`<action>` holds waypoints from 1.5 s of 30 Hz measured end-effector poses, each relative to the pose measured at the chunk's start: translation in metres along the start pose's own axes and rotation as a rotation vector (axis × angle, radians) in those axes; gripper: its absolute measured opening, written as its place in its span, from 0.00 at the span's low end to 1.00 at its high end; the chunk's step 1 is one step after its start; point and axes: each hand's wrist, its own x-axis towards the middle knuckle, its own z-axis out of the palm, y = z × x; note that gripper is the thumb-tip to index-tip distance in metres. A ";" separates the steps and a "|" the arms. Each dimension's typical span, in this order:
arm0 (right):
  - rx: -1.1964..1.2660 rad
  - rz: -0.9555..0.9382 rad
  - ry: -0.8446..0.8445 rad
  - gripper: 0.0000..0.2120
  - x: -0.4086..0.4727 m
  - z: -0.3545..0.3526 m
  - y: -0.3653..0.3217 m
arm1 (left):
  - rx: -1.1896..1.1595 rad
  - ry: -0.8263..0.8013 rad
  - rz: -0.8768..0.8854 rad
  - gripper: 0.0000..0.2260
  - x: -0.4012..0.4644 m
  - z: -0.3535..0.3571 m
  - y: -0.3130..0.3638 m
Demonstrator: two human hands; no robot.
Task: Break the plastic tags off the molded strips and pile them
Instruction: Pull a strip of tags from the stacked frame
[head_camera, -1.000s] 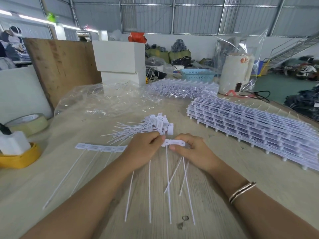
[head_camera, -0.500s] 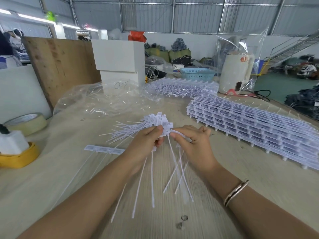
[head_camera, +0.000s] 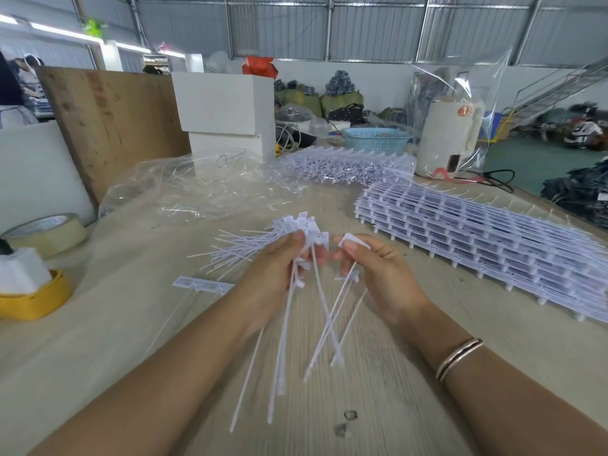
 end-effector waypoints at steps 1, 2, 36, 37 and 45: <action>-0.019 0.005 0.026 0.06 -0.001 -0.003 -0.002 | -0.049 0.007 -0.007 0.18 0.000 -0.005 0.003; -0.078 0.010 0.038 0.06 -0.003 -0.006 -0.004 | -0.043 0.030 0.006 0.19 0.001 -0.010 0.006; -0.612 -0.007 -0.024 0.04 -0.006 0.012 -0.001 | 0.941 0.004 0.207 0.14 0.002 -0.018 -0.006; -0.620 -0.026 -0.027 0.04 -0.006 0.013 -0.002 | 0.890 0.015 0.183 0.14 0.002 -0.017 -0.005; -0.802 -0.272 0.077 0.08 -0.007 0.018 -0.001 | 0.387 0.073 0.003 0.14 0.001 -0.012 -0.004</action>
